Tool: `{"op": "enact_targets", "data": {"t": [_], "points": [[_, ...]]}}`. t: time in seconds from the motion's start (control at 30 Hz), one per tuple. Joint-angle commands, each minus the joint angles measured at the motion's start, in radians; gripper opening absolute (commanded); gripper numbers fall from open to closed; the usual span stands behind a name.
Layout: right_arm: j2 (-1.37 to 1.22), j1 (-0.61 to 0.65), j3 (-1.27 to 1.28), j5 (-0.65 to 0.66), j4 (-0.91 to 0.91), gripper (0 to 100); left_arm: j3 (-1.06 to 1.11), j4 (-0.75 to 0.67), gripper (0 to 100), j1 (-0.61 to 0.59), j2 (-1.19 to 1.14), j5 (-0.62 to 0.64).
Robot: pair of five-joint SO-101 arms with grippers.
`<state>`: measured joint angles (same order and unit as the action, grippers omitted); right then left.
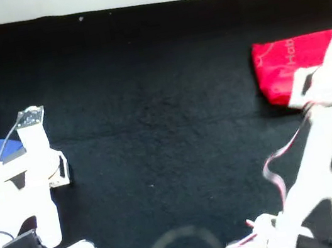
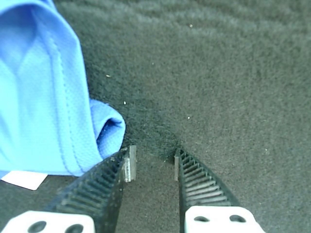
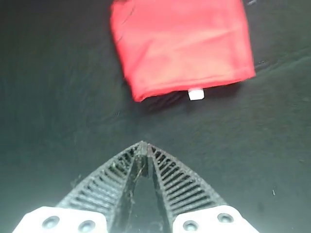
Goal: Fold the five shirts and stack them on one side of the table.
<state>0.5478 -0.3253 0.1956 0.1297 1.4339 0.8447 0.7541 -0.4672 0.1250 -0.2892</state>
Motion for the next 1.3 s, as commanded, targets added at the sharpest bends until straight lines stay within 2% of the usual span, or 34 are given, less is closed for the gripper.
{"op": "enact_targets", "data": {"t": [0.0,0.13,0.33,0.47,0.5,0.63,1.27], "points": [[0.156,0.036,0.498,0.057,-0.225,0.9,0.002,-0.035,15,0.016,-0.005,0.005],[0.205,0.035,0.872,0.063,-0.473,0.9,0.002,-0.035,15,0.016,-0.005,0.005],[0.243,0.035,1.112,0.061,-0.676,0.8,0.002,-0.035,14,0.016,-0.005,0.005],[0.255,0.038,1.231,0.060,-0.786,0.7,0.002,-0.035,1,0.016,-0.005,0.005],[0.257,0.039,1.253,0.057,-0.809,0.7,0.002,-0.035,1,0.016,-0.005,0.005],[0.257,0.035,1.260,-0.009,-0.816,0.7,0.002,-0.035,1,0.016,-0.005,0.005],[0.257,0.039,1.270,-0.011,-0.834,0.7,-0.004,-0.035,1,0.016,-0.001,0.005]]}}
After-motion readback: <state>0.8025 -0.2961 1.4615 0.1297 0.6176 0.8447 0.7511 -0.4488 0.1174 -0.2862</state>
